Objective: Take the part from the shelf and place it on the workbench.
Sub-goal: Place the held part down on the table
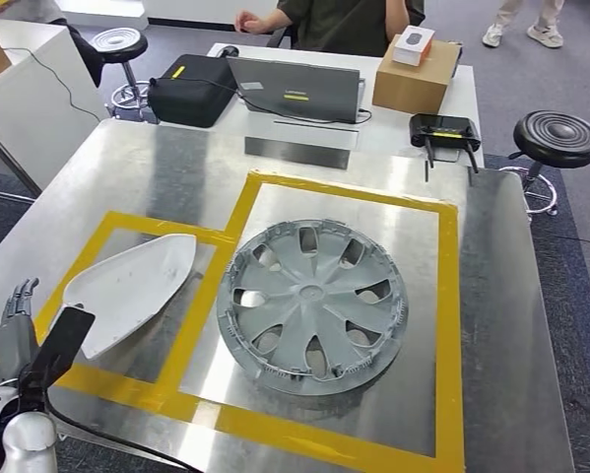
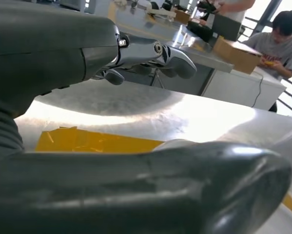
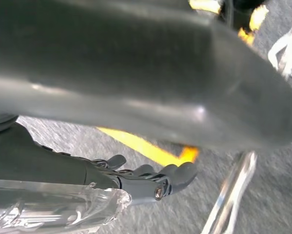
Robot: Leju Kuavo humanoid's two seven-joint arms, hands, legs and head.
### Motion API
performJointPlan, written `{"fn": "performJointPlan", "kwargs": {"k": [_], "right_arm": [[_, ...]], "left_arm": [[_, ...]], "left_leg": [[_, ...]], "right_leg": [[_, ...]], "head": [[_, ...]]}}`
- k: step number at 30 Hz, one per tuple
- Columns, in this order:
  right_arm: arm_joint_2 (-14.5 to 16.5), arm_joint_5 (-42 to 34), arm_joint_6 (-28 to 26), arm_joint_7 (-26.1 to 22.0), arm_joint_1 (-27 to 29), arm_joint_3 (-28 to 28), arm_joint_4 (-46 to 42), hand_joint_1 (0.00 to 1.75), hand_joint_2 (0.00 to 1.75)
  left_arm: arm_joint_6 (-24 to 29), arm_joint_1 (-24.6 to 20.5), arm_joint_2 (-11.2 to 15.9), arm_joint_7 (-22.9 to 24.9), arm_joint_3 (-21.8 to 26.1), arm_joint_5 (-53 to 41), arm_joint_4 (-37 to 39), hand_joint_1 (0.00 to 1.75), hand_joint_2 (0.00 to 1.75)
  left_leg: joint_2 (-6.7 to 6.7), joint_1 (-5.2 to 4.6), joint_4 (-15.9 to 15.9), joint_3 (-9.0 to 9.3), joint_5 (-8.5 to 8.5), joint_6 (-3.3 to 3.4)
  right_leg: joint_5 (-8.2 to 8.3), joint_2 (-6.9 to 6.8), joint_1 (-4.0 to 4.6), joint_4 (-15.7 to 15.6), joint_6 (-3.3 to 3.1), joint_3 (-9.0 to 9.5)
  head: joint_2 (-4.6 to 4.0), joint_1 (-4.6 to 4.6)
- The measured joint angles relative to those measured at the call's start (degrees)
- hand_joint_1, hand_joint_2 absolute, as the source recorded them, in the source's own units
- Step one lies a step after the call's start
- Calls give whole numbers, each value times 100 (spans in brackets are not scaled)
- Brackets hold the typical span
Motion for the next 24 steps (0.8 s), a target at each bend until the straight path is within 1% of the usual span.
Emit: {"fn": "performJointPlan", "kwargs": {"k": [2,3,4,5,7,8,9,10,11,12,13,14,15,16,17,18,19,20,21,22,23,24], "right_arm": [[7,-1,2,3,-2,2,-5,0,0],[7,0,3,2,-4,2,-7,0,0],[7,-1,3,1,-4,3,-9,0,0],[7,-1,4,0,-4,4,-10,0,0],[7,0,4,-1,1,5,-11,0,0],[7,1,5,-1,7,5,-11,0,0],[7,1,7,-1,12,4,-11,0,0],[7,1,13,-1,15,4,-11,0,0],[7,1,22,-1,14,3,-11,0,0],[7,1,33,-2,12,3,-11,0,0],[7,1,45,-4,10,3,-11,0,0],[7,2,54,-6,9,3,-11,0,0],[7,3,58,-8,8,3,-11,0,0],[7,7,61,-8,9,3,-11,0,0],[8,11,61,-5,10,3,-11,0,0],[8,18,59,2,13,3,-11,0,0],[9,26,53,16,17,3,-11,0,0],[10,35,46,31,20,3,-11,0,0],[11,47,40,46,22,3,-12,0,0],[14,59,33,60,20,4,-13,0,0],[16,71,29,68,18,4,-15,0,0],[18,84,26,77,16,5,-19,0,0]], "left_arm": [[2,-4,2,1,7,1,1,0,0],[2,-3,3,1,9,2,3,0,0],[2,-2,4,1,12,2,4,0,0],[2,-3,5,1,14,3,5,0,0],[5,-4,6,1,14,3,5,0,0],[7,-4,6,1,15,3,5,0,0],[9,-4,6,1,15,3,5,0,0],[10,-4,6,-3,16,3,5,0,0],[12,-4,6,-10,16,4,5,0,0],[15,-6,6,-18,15,4,5,0,0],[18,-12,7,-28,14,5,5,0,0],[23,-19,7,-40,13,9,4,0,0],[29,-25,7,-55,13,15,4,0,0],[34,-30,6,-70,16,23,3,0,0],[39,-31,4,-89,20,32,3,0,0],[42,-34,1,-104,23,40,3,0,0],[43,-37,-2,-116,25,45,3,0,0],[46,-39,-4,-125,25,48,3,0,0],[49,-42,-7,-130,25,50,3,0,0],[52,-42,-7,-132,26,52,3,0,0],[56,-41,-7,-133,28,55,3,0,0],[59,-40,-7,-134,31,57,3,0,0]], "left_leg": [[-6,12,10,-17,41,-76],[7,21,30,-41,3,-100],[29,26,132,-92,-130,-112],[57,22,356,-181,-358,-113],[99,-3,1110,-427,-945,-96],[104,-16,1470,-517,-1141,-87],[105,-26,1687,-528,-1223,-70],[105,-38,1697,-436,-1195,-44],[105,-53,1497,-235,-1093,-10],[107,-69,1147,49,-974,28],[113,-91,735,353,-909,63],[117,-111,401,586,-880,88],[119,-129,181,720,-884,106],[119,-148,82,760,-899,123],[116,-157,71,734,-874,147],[119,-159,59,702,-838,186],[124,-158,52,670,-793,231],[127,-153,42,629,-740,276],[126,-150,35,573,-683,311],[116,-159,37,507,-627,334],[102,-169,39,433,-568,348],[81,-181,41,353,-507,354]], "right_leg": [[10,25,17,75,-170,-105],[34,13,23,91,-247,-146],[76,-3,28,92,-311,-184],[132,-22,33,87,-361,-235],[246,-46,61,90,-410,-357],[299,-60,80,92,-421,-430],[350,-72,100,94,-427,-500],[395,-82,116,95,-426,-565],[437,-88,128,95,-419,-622],[478,-89,135,96,-403,-667],[515,-89,146,98,-378,-706],[553,-90,153,98,-347,-732],[593,-92,159,96,-310,-748],[635,-95,160,86,-271,-759],[679,-97,152,66,-233,-758],[698,-96,141,60,-197,-767],[643,-95,131,94,-168,-797],[491,-93,127,218,-143,-851],[242,-91,124,476,-126,-943],[-52,-90,126,836,-113,-1053],[-298,-90,129,1225,-105,-1150],[-435,-89,133,1537,-107,-1199]], "head": [[0,-28],[0,-38],[0,-49],[0,-60],[0,-83],[0,-91],[0,-93],[0,-92],[0,-93],[0,-93],[0,-96],[0,-95],[0,-101],[1,-107],[1,-109],[1,-115],[1,-108],[0,-97],[0,-86],[0,-76],[0,-73],[0,-73]]}}
